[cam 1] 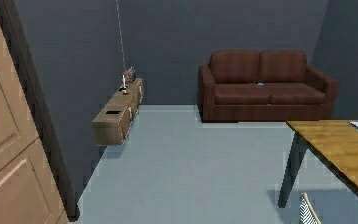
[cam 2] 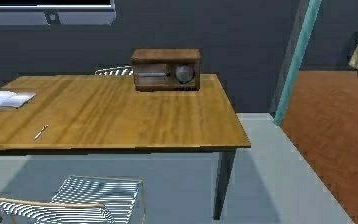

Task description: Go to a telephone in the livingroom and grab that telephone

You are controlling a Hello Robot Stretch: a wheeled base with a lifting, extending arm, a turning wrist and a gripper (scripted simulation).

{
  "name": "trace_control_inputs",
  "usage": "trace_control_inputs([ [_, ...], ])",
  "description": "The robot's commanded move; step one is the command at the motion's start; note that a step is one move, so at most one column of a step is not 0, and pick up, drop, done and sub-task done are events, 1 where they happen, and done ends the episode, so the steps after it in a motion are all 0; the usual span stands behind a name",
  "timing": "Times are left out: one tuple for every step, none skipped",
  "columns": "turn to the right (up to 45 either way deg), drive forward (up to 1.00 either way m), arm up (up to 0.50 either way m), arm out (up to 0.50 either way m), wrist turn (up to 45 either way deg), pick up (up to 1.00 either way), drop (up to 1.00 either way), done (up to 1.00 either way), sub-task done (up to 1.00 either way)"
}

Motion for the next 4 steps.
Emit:
trace_control_inputs([
  [0.0,1.00,0.00,0.00,0.0,0.00,0.00,0.00,0.00],
  [-3.0,0.00,0.00,0.00,0.0,0.00,0.00,0.00,0.00],
  [0.0,0.45,0.00,0.00,0.0,0.00,0.00,0.00,0.00],
  [-45.0,0.00,0.00,0.00,0.0,0.00,0.00,0.00,0.00],
])
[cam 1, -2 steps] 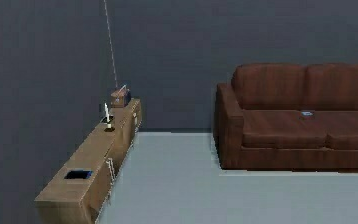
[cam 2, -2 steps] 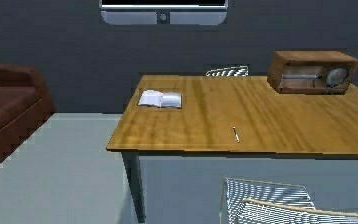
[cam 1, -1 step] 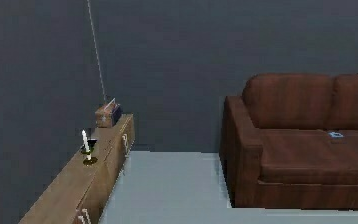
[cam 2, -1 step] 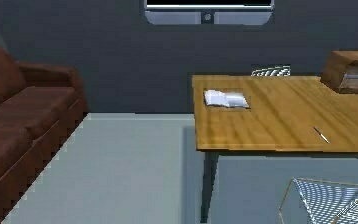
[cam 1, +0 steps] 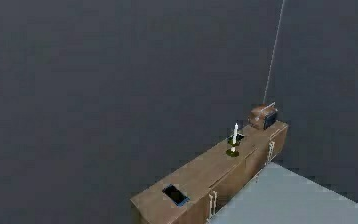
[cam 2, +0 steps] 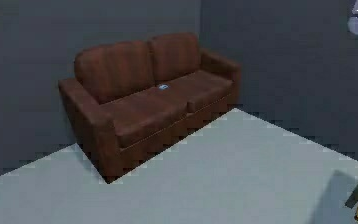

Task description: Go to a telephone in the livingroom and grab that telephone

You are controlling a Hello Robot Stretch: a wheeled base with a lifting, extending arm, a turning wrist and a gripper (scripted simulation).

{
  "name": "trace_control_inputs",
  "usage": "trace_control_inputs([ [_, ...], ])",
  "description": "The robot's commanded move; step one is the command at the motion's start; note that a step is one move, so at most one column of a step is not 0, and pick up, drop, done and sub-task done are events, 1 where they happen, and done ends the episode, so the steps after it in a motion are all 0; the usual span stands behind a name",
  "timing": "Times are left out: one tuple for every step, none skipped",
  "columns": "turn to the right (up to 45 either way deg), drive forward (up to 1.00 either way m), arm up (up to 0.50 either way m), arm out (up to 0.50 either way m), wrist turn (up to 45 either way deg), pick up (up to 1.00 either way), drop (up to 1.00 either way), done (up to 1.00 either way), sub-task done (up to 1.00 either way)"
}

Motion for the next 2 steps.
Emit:
trace_control_inputs([
  [-45.0,0.00,0.00,0.00,0.0,0.00,0.00,0.00,0.00],
  [-42.0,0.00,0.00,0.00,0.0,0.00,0.00,0.00,0.00],
])
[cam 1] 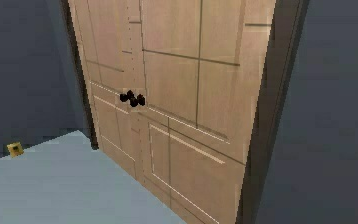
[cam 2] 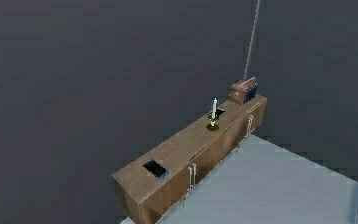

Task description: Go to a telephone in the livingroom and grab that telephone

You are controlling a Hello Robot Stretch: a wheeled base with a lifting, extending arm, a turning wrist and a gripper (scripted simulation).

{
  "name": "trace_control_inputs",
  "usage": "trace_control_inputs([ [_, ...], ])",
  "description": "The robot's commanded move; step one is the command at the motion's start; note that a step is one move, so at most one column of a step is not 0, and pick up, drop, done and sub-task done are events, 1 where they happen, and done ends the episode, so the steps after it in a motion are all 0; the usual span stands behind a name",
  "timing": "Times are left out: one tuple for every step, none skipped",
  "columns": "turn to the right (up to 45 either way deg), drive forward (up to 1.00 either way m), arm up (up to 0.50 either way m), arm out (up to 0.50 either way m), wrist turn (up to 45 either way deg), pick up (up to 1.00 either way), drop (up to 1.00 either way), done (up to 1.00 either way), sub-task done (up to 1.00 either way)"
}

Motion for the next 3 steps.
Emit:
trace_control_inputs([
  [0.0,0.00,0.50,0.00,0.0,0.00,0.00,0.00,0.00],
  [0.0,0.00,0.10,0.00,0.0,0.00,0.00,0.00,0.00],
  [0.0,0.00,0.00,0.50,0.0,0.00,0.00,0.00,0.00],
])
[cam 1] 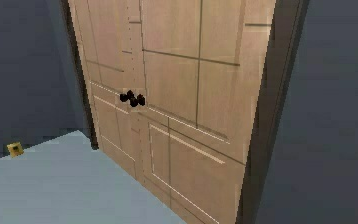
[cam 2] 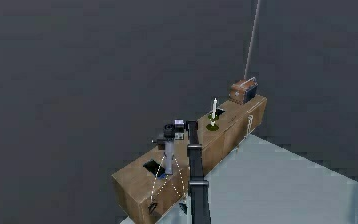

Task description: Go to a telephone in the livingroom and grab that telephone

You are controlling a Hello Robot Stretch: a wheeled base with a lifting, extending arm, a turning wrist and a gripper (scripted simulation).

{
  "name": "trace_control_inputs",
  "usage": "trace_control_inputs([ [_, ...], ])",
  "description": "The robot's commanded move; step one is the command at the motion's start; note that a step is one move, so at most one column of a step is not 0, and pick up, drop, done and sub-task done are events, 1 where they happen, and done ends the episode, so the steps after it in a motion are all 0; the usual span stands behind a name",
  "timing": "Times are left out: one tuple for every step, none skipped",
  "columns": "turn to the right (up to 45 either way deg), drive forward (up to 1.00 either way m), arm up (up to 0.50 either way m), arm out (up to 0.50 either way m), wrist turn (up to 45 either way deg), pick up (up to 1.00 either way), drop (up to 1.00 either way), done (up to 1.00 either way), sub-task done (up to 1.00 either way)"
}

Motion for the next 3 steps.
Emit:
trace_control_inputs([
  [0.0,0.00,0.00,0.00,45.0,0.00,0.00,0.00,0.00],
  [0.0,0.00,0.00,0.00,45.0,0.00,0.00,0.00,0.00],
  [0.0,0.00,0.00,0.00,45.0,0.00,0.00,0.00,0.00],
])
